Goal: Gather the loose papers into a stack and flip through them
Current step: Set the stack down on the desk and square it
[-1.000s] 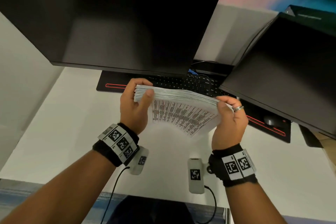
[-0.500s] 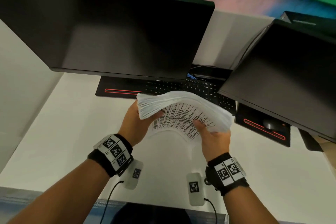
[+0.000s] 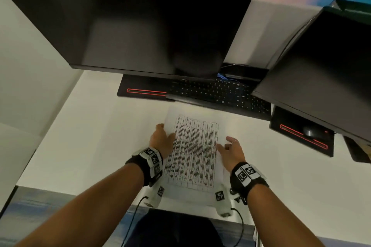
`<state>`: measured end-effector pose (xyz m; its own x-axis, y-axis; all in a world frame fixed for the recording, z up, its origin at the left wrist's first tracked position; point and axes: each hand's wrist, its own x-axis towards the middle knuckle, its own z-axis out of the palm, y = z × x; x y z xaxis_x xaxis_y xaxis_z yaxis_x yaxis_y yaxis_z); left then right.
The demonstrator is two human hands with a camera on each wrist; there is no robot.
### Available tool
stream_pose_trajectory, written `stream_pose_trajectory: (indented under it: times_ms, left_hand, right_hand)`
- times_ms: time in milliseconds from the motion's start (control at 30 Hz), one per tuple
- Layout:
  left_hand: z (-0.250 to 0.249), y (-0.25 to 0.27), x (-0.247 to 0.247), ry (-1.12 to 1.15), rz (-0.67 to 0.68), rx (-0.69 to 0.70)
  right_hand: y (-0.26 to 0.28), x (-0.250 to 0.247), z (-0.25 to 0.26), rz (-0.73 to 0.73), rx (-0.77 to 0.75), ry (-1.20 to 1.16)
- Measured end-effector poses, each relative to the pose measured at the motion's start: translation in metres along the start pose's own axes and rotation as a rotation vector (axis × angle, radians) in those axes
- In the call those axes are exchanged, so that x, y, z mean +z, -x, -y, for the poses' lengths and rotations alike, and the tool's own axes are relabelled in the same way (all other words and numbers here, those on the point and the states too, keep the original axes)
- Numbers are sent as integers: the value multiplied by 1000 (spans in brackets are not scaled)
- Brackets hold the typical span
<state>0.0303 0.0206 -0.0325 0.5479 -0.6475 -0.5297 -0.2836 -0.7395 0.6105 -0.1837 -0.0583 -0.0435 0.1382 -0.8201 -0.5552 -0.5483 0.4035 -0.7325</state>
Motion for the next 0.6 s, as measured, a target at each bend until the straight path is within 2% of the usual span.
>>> stream_pose_trajectory:
  times_ms: [133, 267, 400, 600]
  left_hand:
    - [-6, 5, 16, -143, 13, -11]
    - [2, -3, 2, -76, 72, -6]
    - [18, 1, -17, 138, -7, -22]
    - [38, -23, -95, 286, -152, -15]
  right_hand:
    - [-1, 19, -15, -6, -27, 97]
    - [-6, 12, -22, -52, 27, 80]
    - [-7, 13, -7, -67, 14, 35]
    - [-15, 61, 57, 27, -108, -26]
